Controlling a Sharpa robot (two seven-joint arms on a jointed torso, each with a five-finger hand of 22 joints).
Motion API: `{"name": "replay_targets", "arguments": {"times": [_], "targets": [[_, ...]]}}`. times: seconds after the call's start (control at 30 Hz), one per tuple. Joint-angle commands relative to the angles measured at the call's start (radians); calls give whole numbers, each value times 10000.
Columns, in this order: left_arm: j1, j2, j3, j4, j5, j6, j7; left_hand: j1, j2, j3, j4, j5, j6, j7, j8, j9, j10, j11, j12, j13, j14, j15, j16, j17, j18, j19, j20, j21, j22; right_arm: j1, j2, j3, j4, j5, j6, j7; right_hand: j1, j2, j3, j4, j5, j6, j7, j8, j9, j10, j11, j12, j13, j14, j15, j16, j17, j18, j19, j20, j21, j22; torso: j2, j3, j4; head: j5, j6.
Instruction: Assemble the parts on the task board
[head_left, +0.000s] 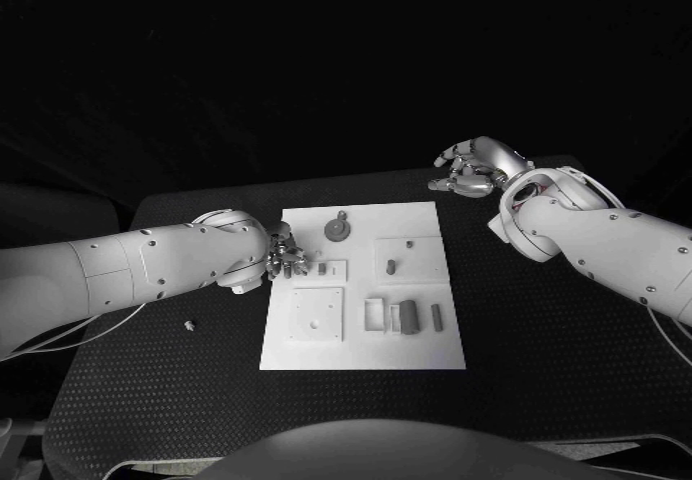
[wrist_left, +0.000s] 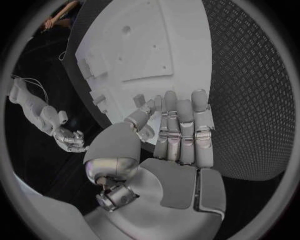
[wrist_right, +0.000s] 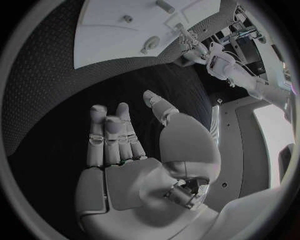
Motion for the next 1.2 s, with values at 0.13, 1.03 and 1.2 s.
{"name": "replay_targets", "arguments": {"times": [0.13, 1.03, 1.2], "targets": [[-1, 17, -1, -44, -309, 134, -192, 83, 107, 88, -26, 69, 66, 4, 55, 11, 67, 14, 60, -20, 134, -222, 50, -14, 165, 146, -156, 45, 228, -2, 0, 5, 6, -13, 98, 22, -48, 56, -2, 45, -12, -83, 150, 30, -11, -18, -26, 42, -13, -14, -15, -52, -15, 152, 14, -74, -34, 102, 0, 1, -3, -3, -25], [-7, 175, -1, -71, -417, 335, -209, -109, -275, -34, 22, 48, 126, -7, 48, 7, 128, 4, 66, -54, 171, -222, 89, -60, 139, 149, -172, 106, 215, -2, -4, 5, 3, -13, 98, 27, -52, 54, -5, 52, -12, -84, 151, 31, -17, -22, -26, 46, -18, -17, -14, -53, -18, 152, 14, -74, -39, 103, -3, 9, -3, -45, -61], [-10, 178, -1, -70, -386, 317, -200, -419, -658, -213, 143, 50, 155, -16, 47, 9, 150, -4, 71, -65, 179, -224, 116, -75, 138, 163, -178, 125, 204, -2, -6, 5, 1, -13, 103, 27, -53, 53, -6, 54, -12, -85, 151, 31, -18, -23, -25, 46, -20, -17, -14, -54, -19, 152, 14, -74, -40, 103, 1, 11, -6, -53, -66]]}}
